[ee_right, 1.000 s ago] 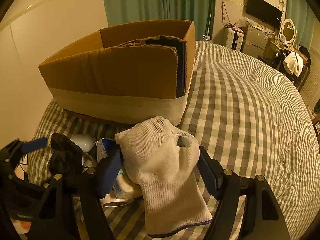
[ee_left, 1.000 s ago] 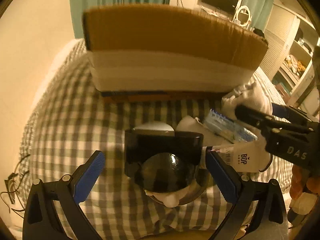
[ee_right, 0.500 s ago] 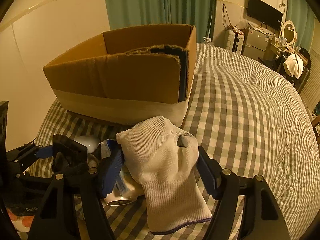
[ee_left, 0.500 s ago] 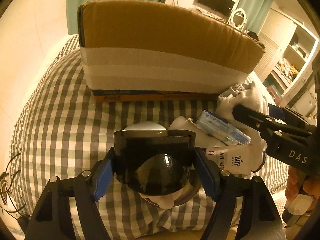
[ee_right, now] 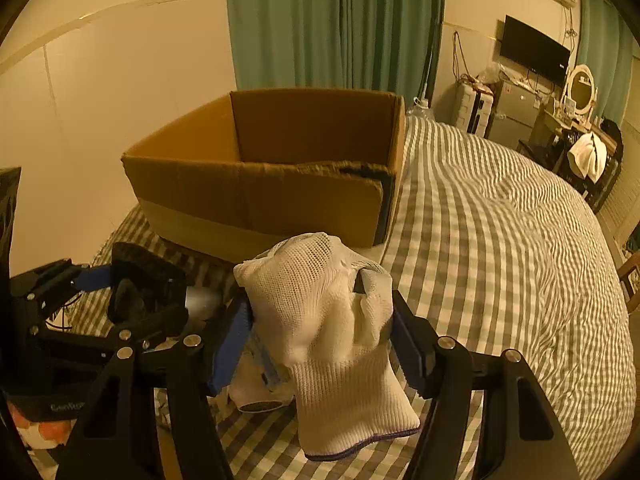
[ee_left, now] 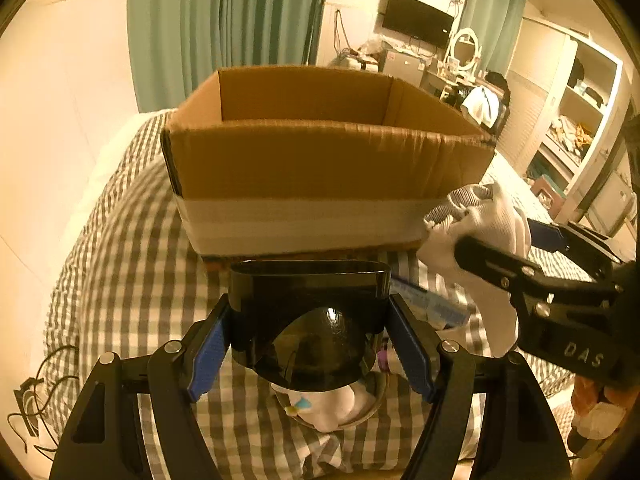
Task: Organize objects
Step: 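Carry glove and goggles into the box and open both tools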
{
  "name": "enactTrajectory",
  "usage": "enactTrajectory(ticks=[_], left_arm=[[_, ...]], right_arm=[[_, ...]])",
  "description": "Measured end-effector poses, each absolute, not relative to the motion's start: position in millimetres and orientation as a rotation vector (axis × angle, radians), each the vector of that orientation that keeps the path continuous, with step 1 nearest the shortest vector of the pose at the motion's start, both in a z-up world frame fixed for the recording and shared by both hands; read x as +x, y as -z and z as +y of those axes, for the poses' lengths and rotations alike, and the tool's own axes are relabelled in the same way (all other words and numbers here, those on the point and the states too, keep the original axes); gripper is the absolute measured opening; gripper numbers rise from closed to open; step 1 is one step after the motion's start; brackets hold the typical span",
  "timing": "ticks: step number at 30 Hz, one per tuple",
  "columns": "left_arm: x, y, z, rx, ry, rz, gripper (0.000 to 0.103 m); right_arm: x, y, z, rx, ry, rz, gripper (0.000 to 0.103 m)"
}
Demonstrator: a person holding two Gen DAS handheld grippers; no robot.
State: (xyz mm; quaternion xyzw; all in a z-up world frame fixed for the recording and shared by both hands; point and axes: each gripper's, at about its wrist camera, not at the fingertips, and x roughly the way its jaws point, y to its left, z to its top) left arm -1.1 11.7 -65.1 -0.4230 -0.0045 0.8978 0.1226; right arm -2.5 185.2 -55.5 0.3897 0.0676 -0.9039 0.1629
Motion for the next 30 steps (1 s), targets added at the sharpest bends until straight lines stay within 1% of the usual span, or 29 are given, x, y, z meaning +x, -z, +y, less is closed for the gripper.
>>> enactTrajectory(ticks=[6,17,25,30], left_arm=[[5.1,36.9,-5.3,-1.158,-2.658,0.005,0.076],[-6.5,-16.1,-9.5,-1.011,-2.739,0.027,0.076],[-31.7,-52.7,-17.0,-1.019,-2.720,-0.012,0.076],[-57.5,-74.6,-8.6,-1.055,-2.723,-0.006,0.076]], right_arm=[[2.6,32.4,181.3,1.038,2.599,0.216,0.063],[7.1,-35.2,165.1,0.856,2.644,0.275,0.062],[-14.6,-100.7,152.6,0.765,2.658,0.274,0.062],[-42.8,-130.8,141.7,0.799,2.663,0.227,0.062]])
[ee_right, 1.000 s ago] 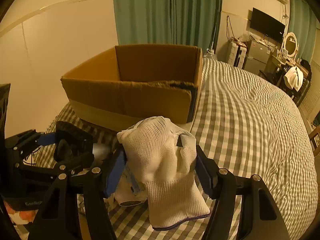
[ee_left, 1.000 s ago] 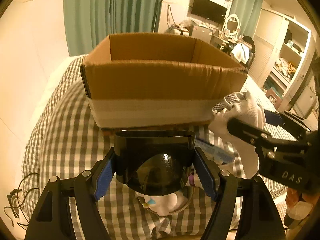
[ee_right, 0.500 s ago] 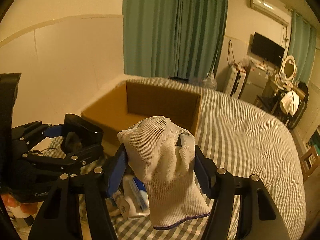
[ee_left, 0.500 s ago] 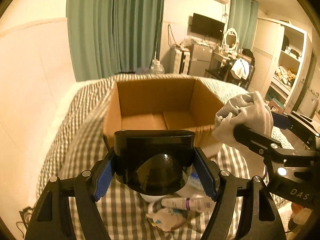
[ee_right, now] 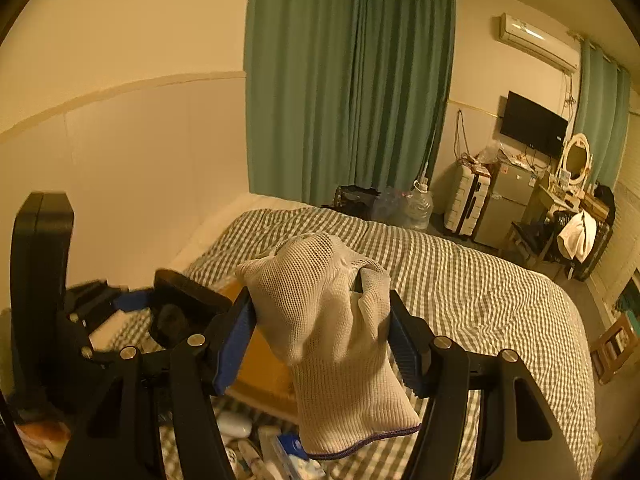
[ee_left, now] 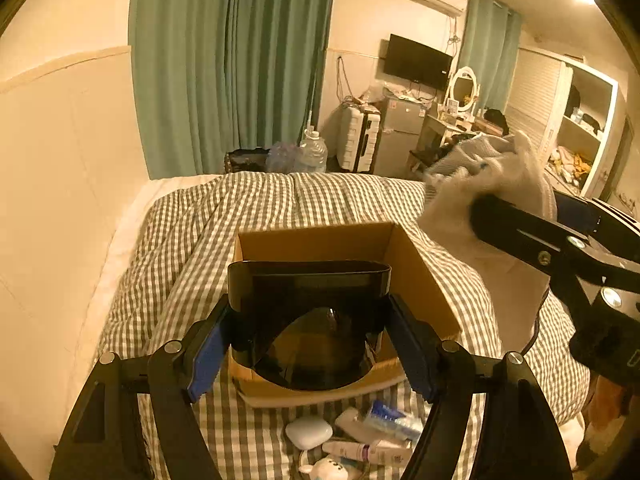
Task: Organize objects
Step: 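Carry glove and goggles into the box and open both tools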
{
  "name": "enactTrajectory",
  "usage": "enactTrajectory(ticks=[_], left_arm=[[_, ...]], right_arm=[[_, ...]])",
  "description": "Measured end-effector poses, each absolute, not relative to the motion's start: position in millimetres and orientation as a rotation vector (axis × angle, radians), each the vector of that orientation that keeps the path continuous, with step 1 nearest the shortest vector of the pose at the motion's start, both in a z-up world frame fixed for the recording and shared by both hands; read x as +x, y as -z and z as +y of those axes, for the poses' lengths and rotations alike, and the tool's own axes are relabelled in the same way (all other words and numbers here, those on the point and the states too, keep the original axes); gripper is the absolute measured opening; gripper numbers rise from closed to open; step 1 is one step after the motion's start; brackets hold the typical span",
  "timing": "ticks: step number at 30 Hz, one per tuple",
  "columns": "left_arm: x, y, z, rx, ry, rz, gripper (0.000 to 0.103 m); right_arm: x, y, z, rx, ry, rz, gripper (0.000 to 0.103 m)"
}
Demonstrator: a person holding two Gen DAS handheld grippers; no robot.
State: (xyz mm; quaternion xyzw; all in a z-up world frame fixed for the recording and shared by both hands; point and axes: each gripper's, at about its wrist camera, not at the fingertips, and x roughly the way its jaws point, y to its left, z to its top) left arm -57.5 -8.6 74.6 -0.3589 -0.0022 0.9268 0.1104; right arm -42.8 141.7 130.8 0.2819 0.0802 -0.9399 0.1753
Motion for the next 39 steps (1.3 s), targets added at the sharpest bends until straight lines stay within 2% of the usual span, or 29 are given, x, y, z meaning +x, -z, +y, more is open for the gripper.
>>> enactTrajectory(ticks=[10,15,19,28,33,35,36,39], left_arm=[[-95.3,-82.2,7.5,-1.079,-2.758,0.059,0.076],[-127.8,-63.8,7.0,-1.136,-2.716,0.030,0.076],[-151.0,-42.3,9.7,-1.184,-2.681,0.042,0.076],[-181.1,7.6,8.8,-1.288,-2.627,0.064,0.076],[-182.3,23.4,7.4,-1.331,-2.575,0.010,0.077],[-180.2,25.3,7.3,-1.352,-2.566,0.000,0.080],[-180.5,23.7,6.4,-1.354,-2.563,-0.002,0.086],[-172.4,13.8,7.5,-1.316,-2.586,0.023,0.095]], right_arm=[[-104.6,-151.3,132.3,0.921,2.639,0.123,0.062],[-146.0,-152.8,137.1,0.980,2.653,0.080,0.062],[-178.6,-126.8,140.9,1.074,2.631,0.066,0.062],[-221.3,-31.6,150.7,1.328,2.529,0.070,0.062],[-225.5,-13.3,157.2,1.368,2.501,0.055,0.064],[-221.5,-16.0,159.7,1.358,2.496,0.020,0.067],[-221.7,-18.5,161.6,1.356,2.493,0.002,0.071],[-219.2,-33.7,170.4,1.333,2.509,-0.043,0.079]])
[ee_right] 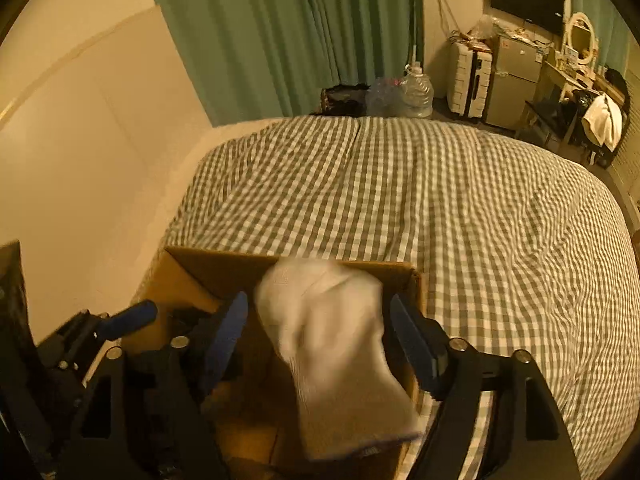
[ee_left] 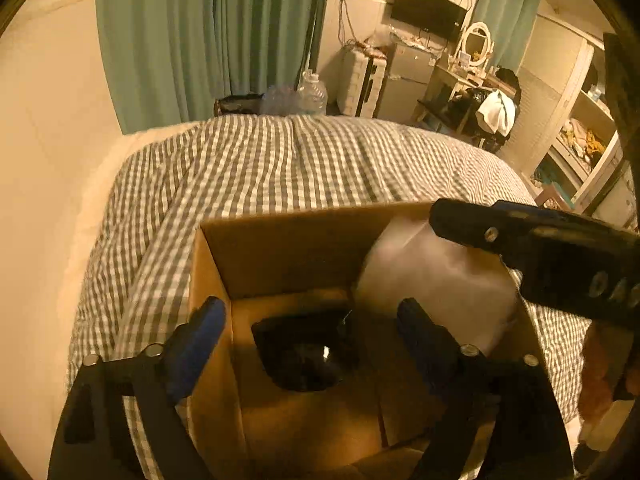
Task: Organize objects
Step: 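Carry glove and goggles into the box and open both tools, then move both tools back to the items and close on earbud case and tissues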
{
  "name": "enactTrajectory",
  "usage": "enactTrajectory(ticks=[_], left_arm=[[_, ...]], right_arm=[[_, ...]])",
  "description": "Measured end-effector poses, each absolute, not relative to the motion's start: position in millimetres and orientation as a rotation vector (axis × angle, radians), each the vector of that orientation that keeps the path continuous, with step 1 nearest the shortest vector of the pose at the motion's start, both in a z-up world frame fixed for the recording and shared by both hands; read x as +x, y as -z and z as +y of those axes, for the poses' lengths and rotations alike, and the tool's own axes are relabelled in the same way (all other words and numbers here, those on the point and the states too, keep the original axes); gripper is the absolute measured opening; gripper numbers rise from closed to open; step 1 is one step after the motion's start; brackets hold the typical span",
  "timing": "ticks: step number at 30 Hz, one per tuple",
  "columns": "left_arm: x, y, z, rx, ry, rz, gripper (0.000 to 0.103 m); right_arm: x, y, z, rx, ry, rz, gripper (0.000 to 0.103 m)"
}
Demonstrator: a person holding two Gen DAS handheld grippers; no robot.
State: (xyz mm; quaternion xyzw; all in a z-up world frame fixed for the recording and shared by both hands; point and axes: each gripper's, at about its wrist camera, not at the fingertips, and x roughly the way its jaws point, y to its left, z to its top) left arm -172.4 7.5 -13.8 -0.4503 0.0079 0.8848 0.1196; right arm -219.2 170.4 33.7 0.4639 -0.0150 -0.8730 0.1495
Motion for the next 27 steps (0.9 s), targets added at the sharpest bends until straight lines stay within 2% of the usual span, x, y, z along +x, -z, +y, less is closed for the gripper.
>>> enactTrajectory(ticks=[1,6,13,15,19,27], left_arm=[[-169.6,9.8,8.8,-1.305,-2.598,0.041,0.097],[-152.4,-11.7,8.7,-1.258,-2.646,0.093,0.099],[-112.9,-32.5,-20.5,-1.238,-2.715,0.065,0.100],[-98.4,-36.5,-28.4,-1.224,-2.728,0.049,0.100],[-68.7,-38.4,-35.6,-1.151,-2.797,0.062,0.100],[-27.4,-13.6,-36.6,-1.108,-2.829,0.031,0.100]], right_arm=[[-216.5,-39.3,173.4,1.324,2.515,-0.061,0.082],[-202.1,-70.3,187.4,1.260,2.551,-0.104,0.084],[-147.7,-108.0,211.5,1.148,2.686,0.017,0.084],[-122.5,-111.3,215.1,1.090,2.760,0.112,0.084],[-77.5,-102.7,216.5,1.036,2.753,0.253,0.084],[-22.5,-60.9,204.7,1.008,2.669,0.398,0.084]])
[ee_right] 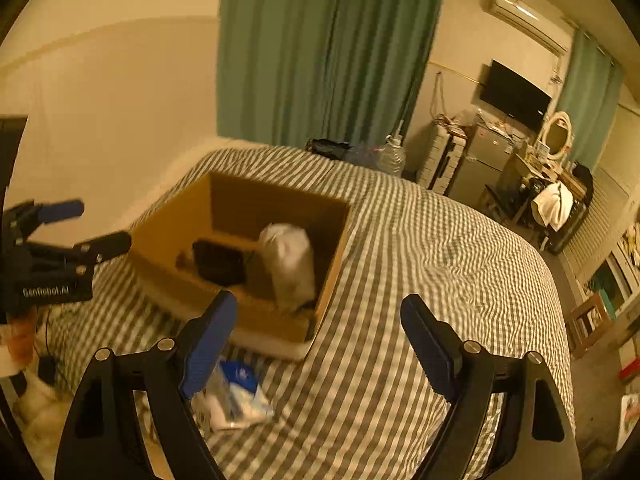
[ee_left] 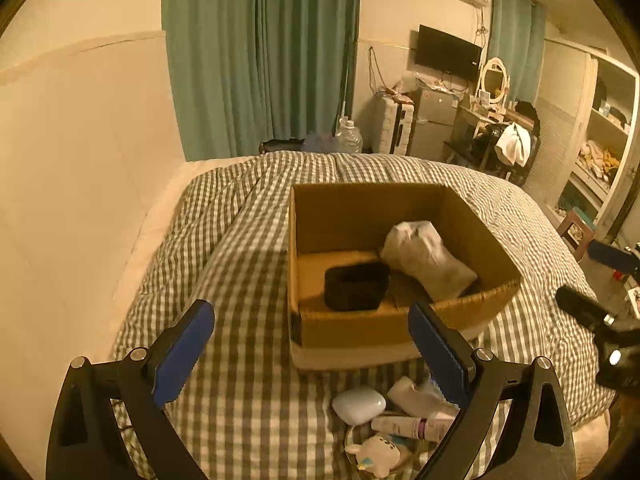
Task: Organize objects
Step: 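Move both tools back to the items and close on earbud case and tissues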
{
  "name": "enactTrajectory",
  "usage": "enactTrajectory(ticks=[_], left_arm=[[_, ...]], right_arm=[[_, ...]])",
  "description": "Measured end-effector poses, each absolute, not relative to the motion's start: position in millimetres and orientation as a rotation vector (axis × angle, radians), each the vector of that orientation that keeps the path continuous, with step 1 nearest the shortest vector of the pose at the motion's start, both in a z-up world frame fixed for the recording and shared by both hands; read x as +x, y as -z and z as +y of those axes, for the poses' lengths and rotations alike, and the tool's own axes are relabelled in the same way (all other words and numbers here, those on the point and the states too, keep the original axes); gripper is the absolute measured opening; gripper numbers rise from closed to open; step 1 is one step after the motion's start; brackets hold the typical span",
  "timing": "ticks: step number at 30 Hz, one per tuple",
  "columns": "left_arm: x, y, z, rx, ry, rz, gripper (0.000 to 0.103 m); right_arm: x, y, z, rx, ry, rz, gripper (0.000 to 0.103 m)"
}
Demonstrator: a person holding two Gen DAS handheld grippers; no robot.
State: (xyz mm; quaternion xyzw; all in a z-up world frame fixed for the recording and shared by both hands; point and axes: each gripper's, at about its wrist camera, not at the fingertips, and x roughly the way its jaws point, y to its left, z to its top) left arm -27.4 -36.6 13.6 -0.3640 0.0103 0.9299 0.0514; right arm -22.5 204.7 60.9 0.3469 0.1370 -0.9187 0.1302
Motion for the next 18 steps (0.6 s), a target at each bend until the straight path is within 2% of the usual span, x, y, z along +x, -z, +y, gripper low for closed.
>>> enactTrajectory(ticks=[7,12,18], left_arm=[[-15.4,37.0,-20.3,-1.133,-2.825,0.162,0.100],[-13.9,80.1,-15.7,-1.166,-2.830,0.254,0.100],[-10.5,108.6,-19.4,-1.221,-2.778,0.192,0.100]], right_arm=[[-9.2,-7.0,189.2,1.047,2.580,0.499,0.084],[-21.0,32.4,187.7,1.172,2.497,0.486,0.084],[-32.1,63.9,190.4,1.279,2.412,0.476,0.077]])
